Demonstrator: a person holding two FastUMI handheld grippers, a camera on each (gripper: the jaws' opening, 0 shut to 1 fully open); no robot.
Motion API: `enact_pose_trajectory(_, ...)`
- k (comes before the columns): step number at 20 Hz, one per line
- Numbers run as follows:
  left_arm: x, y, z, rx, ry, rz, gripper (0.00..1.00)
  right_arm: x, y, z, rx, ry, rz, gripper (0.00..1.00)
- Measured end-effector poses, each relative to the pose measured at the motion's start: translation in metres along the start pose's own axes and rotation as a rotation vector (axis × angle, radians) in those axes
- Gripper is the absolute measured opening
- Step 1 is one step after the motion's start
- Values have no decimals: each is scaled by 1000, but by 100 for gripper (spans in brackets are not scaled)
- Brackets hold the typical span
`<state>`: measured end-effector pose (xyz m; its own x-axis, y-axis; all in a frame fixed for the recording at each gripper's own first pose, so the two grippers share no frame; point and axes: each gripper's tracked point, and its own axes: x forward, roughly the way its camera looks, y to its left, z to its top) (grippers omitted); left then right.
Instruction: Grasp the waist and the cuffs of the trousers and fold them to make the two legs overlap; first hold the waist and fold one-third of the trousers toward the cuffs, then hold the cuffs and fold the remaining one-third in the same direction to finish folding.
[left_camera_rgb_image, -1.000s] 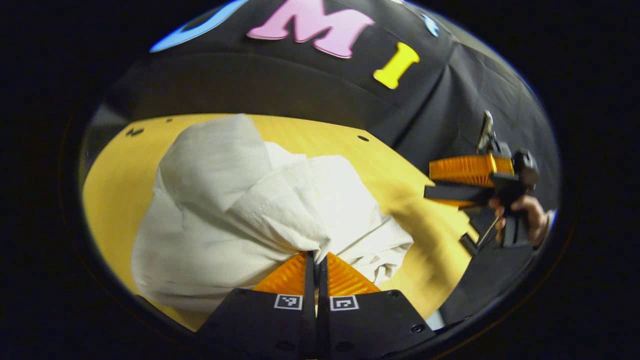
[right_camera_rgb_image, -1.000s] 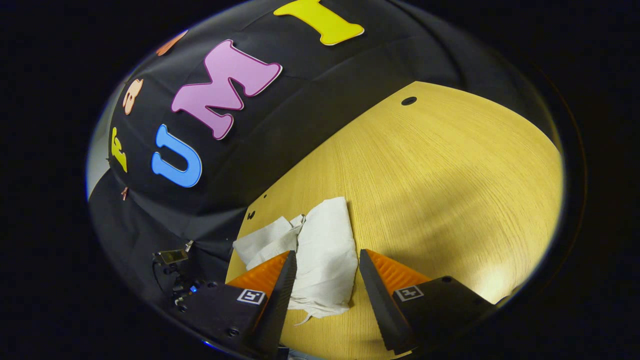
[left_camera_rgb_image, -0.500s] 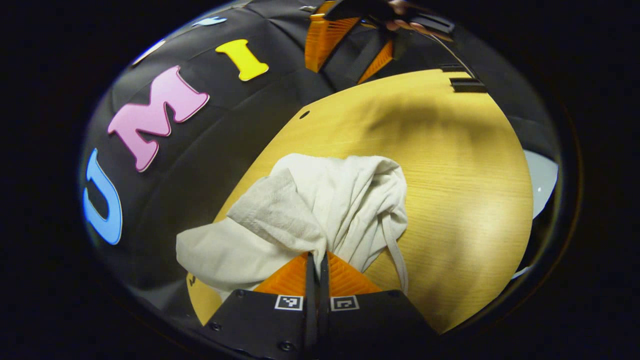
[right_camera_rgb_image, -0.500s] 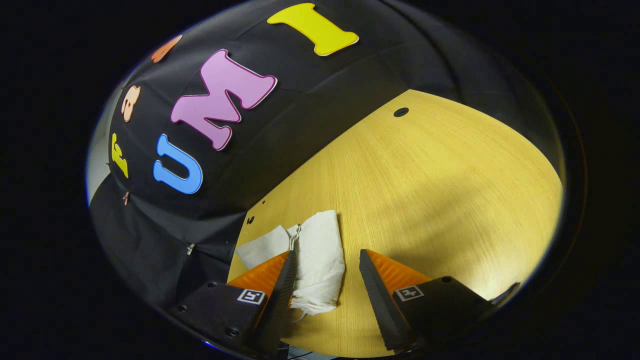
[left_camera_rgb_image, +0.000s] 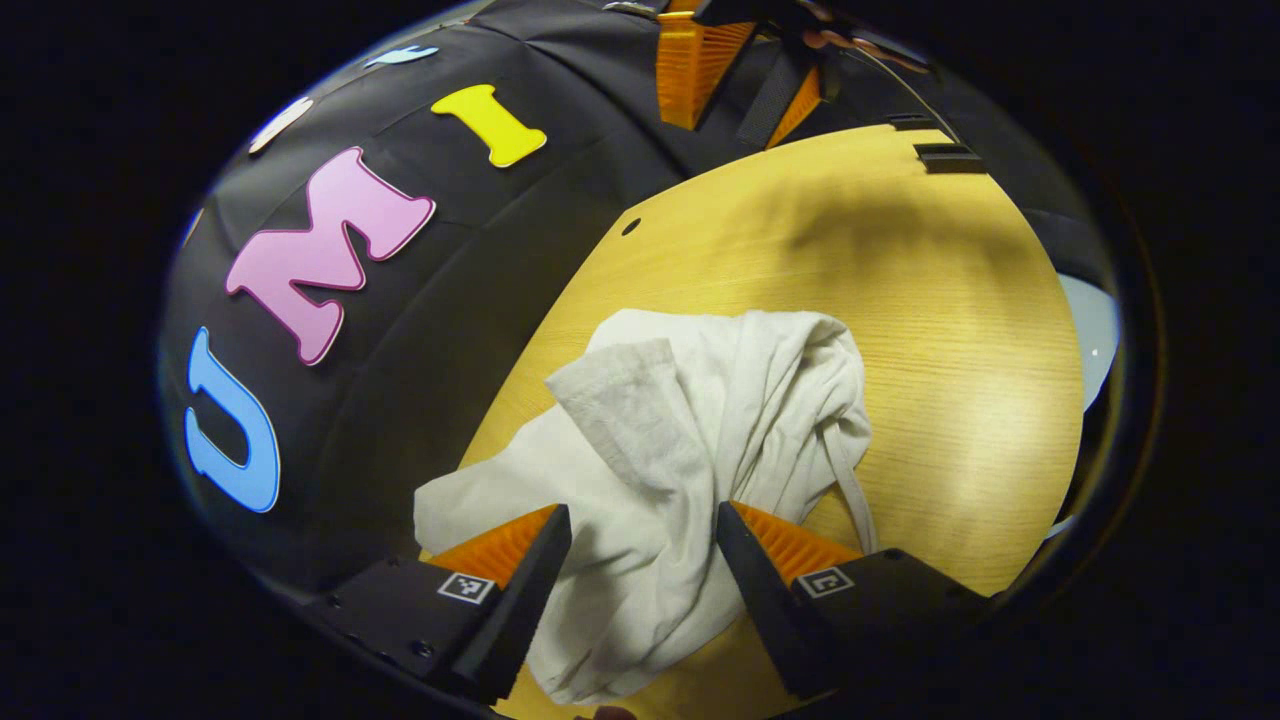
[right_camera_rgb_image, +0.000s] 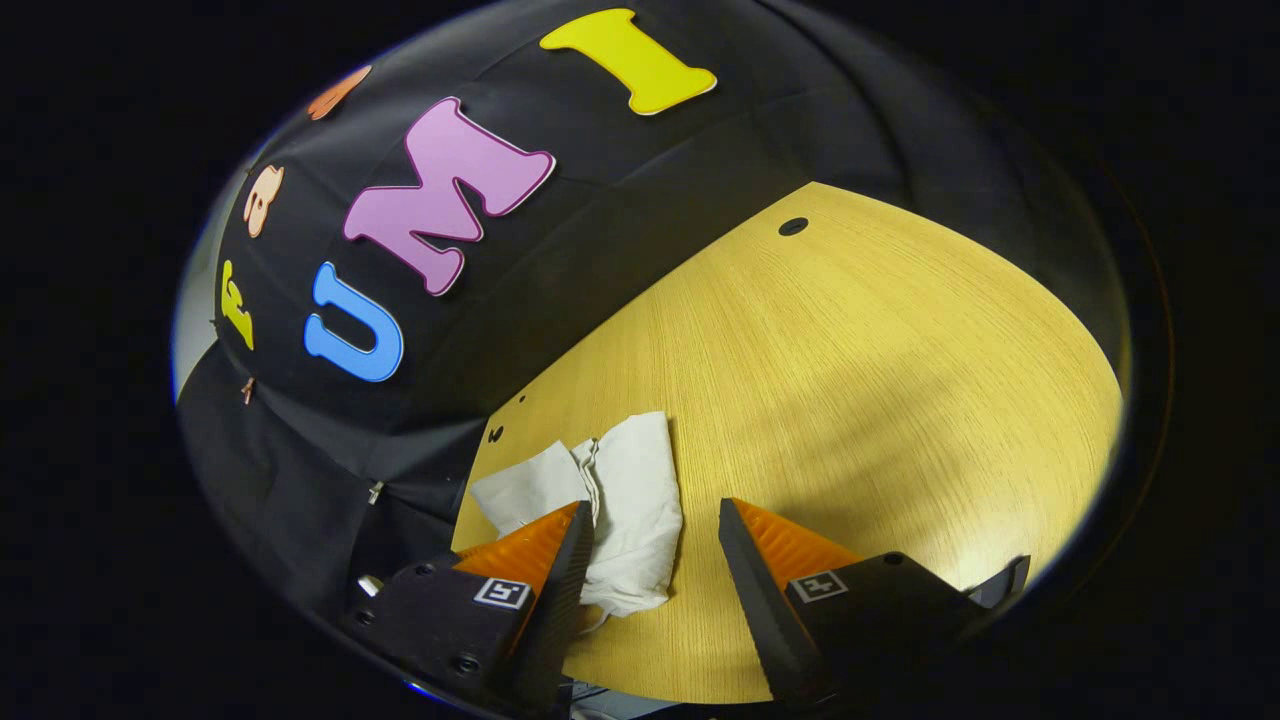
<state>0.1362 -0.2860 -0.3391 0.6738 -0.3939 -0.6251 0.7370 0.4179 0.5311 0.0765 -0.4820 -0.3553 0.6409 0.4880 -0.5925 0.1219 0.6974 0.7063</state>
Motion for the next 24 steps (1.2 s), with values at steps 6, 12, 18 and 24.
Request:
enact_pose_trajectory(6, -63, 36, 10, -172, 0, 51, 96, -18, 38, 0, -31, -23, 18, 78)
enact_pose_trajectory(12, -137, 81, 26, -426, -51, 89, 96, -38, 93, -3, -63, -57, 53, 78)
enact_pose_trajectory(18, -193, 123, 16, -677, -89, 143, 96, -55, 146, -14, -144, -105, 69, 78)
enact_pose_trajectory(24, -229, 140, -1, -914, -96, 182, 97, -51, 173, -19, -163, -115, 92, 78)
